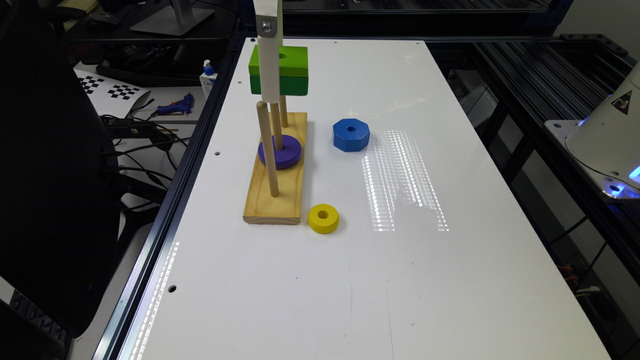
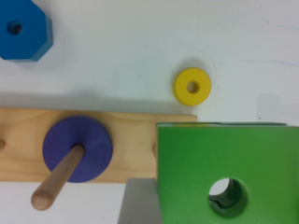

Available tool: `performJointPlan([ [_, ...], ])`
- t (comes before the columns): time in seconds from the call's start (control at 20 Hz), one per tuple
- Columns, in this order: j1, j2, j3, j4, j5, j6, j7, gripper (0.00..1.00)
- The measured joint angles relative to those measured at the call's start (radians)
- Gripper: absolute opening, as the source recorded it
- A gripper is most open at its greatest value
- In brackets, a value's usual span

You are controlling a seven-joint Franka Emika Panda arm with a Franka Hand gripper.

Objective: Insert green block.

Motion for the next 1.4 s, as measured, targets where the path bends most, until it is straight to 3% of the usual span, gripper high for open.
performJointPlan([
  [0.3,-0.001,0.014,-0.003,0.019,-0.0035,0.000,0.000,0.00],
  [0.65,-0.004,0.041,-0.008,0.052,-0.0155,-0.002,0.000,0.00],
  [1.4,-0.004,0.062,-0.009,0.054,-0.0185,0.000,0.000,0.00],
])
